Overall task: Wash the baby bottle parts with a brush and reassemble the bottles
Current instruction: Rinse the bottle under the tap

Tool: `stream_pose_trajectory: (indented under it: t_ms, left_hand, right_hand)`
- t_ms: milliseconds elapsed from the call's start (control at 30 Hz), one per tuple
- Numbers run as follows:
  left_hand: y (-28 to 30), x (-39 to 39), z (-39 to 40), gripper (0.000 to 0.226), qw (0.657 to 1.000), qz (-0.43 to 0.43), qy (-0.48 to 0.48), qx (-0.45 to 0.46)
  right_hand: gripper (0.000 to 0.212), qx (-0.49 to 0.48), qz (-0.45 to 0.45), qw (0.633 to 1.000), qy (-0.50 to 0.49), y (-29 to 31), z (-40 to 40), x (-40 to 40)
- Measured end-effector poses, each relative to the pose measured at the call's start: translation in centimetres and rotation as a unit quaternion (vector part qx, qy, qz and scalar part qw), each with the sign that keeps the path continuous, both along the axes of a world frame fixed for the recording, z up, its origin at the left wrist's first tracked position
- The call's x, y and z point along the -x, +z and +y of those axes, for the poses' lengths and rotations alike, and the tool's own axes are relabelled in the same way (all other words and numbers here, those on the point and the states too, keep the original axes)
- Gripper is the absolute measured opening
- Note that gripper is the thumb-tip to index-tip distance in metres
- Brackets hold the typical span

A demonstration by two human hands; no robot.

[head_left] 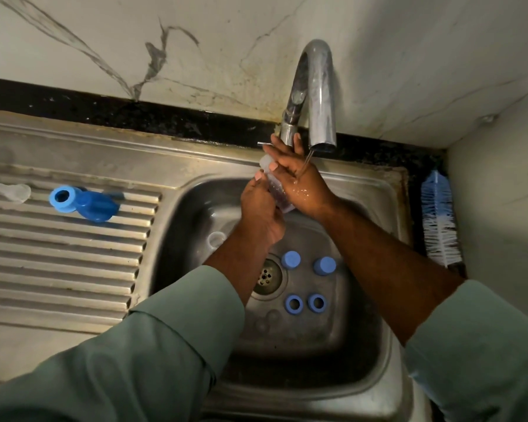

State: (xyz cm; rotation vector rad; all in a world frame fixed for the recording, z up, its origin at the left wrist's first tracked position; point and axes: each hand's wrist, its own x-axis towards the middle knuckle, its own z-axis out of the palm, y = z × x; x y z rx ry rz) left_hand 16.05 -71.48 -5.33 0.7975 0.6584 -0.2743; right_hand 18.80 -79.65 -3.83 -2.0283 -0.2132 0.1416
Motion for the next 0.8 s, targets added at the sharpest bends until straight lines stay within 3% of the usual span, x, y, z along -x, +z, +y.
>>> stream_pose_trajectory:
  t_ms: [100, 200, 333, 433, 633, 800]
  left_hand:
    - [0.7, 0.2, -0.3, 0.050, 0.999, -0.006, -0.030, -0.018]
    - [1.5, 0.5, -0.4, 0.039, 0.997, -0.037, -0.037, -0.051]
    - [1.7, 0.5, 0.1, 0.050, 0.998, -0.016, -0.021, -0.050]
    - [2.0, 0.2, 0.4, 0.051, 0.997, -0.002, -0.005, -0.073]
    - [2.3, 0.2, 0.1, 0.039, 0.990, 0.052, 0.003, -0.128]
    - [2.4, 1.3, -0.6, 0.043, 0.990, 0.018, -0.008, -0.139]
  right_hand:
    - [0.040, -0.017, 0.018, 0.999, -0.026, -0.1, 0.1, 0.5]
    - [0.039, -0.071, 0.065, 0.993, -0.065, -0.1, 0.1, 0.6]
    - [0.026, -0.168, 0.139, 0.960, -0.176, 0.5, 0.5, 0.6]
    - [0.019, -0.227, 0.160, 0.939, -0.203, 1.0, 0.9, 1.2]
    - [0.036, -0.142, 0.095, 0.971, -0.169, 0.7, 1.3, 3.0]
    - [0.036, -0.174, 0.093, 0.957, -0.213, 1.0, 2.0, 3.6]
